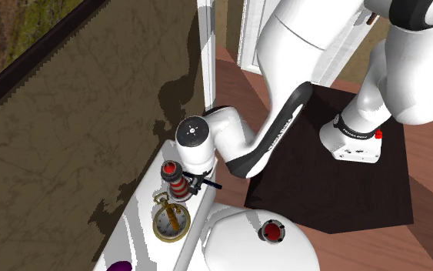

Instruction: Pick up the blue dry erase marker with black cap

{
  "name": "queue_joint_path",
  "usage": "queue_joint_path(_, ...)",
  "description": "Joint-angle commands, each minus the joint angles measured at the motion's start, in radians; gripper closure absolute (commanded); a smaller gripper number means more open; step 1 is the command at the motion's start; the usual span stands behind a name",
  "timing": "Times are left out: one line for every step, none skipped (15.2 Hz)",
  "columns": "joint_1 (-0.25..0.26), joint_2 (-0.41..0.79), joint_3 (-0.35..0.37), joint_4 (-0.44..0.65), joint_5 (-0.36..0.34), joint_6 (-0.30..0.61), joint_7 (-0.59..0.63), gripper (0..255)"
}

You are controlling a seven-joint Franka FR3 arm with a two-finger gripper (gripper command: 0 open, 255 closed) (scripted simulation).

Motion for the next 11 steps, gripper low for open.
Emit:
queue_joint_path(0.013, 0.035, -0.013, 0.023, -0.016, 0.012, 0.012, 0)
queue_joint_path(0.017, 0.047, -0.019, 0.026, -0.023, 0.022, 0.017, 0)
queue_joint_path(0.022, 0.059, -0.025, 0.029, -0.029, 0.031, 0.022, 0)
queue_joint_path(0.026, 0.072, -0.031, 0.032, -0.036, 0.04, 0.027, 0)
queue_joint_path(0.031, 0.084, -0.037, 0.036, -0.042, 0.049, 0.032, 0)
queue_joint_path(0.035, 0.097, -0.043, 0.039, -0.049, 0.058, 0.036, 0)
queue_joint_path(0.043, 0.117, -0.053, 0.046, -0.058, 0.071, 0.044, 0)
queue_joint_path(0.043, 0.117, -0.053, 0.046, -0.058, 0.071, 0.044, 0)
queue_joint_path(0.043, 0.117, -0.053, 0.046, -0.058, 0.072, 0.044, 0)
queue_joint_path(0.044, 0.119, -0.053, 0.047, -0.058, 0.071, 0.044, 255)
queue_joint_path(0.044, 0.119, -0.053, 0.047, -0.058, 0.072, 0.044, 255)
